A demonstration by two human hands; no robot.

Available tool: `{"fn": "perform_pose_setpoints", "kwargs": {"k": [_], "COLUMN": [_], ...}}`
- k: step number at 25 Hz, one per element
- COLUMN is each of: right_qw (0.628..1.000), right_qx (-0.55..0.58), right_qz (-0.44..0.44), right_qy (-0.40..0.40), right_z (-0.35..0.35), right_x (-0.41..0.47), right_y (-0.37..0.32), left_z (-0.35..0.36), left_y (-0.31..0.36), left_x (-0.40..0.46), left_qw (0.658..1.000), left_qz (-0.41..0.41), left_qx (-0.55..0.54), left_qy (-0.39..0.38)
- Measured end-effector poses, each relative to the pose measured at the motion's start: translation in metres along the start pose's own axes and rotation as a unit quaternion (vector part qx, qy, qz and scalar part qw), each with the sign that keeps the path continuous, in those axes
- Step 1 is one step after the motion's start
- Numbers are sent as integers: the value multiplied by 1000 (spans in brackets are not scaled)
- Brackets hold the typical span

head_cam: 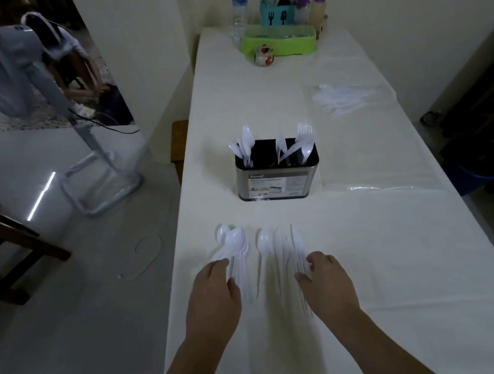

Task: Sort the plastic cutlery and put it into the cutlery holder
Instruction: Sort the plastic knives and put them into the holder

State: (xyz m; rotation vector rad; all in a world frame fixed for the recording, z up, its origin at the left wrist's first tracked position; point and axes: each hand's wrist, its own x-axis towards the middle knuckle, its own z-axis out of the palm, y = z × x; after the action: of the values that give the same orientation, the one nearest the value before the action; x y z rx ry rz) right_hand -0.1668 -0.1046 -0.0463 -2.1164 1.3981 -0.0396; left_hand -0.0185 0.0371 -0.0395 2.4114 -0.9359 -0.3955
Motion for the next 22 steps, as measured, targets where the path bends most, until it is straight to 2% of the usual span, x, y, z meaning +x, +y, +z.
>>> {"fn": "perform_pose_setpoints", "kwargs": {"k": [4, 9, 15, 18, 22], "right_qw": [997, 993, 988, 987, 985], "right_qx": [4, -7, -29, -33, 16], "right_qz": [71, 112, 134, 133, 153], "right_qy": [-15, -25, -71, -85, -75], "right_z": [16, 22, 16, 12, 13], "right_x": [-10, -12, -5, -3, -4], "right_y": [14, 7, -1, -4, 1], "left_z": [18, 33, 40, 44, 44], "left_y": [12, 31, 48, 51, 58], "left_x": [-14, -18, -17, -13, -6], "left_qw": [999, 999, 997, 995, 984], "left_qz": [8, 31, 39, 19, -51], "left_qx": [-6, -3, -33, -65, -131], "left_qy": [-32, -44, -65, -79, -105]}}
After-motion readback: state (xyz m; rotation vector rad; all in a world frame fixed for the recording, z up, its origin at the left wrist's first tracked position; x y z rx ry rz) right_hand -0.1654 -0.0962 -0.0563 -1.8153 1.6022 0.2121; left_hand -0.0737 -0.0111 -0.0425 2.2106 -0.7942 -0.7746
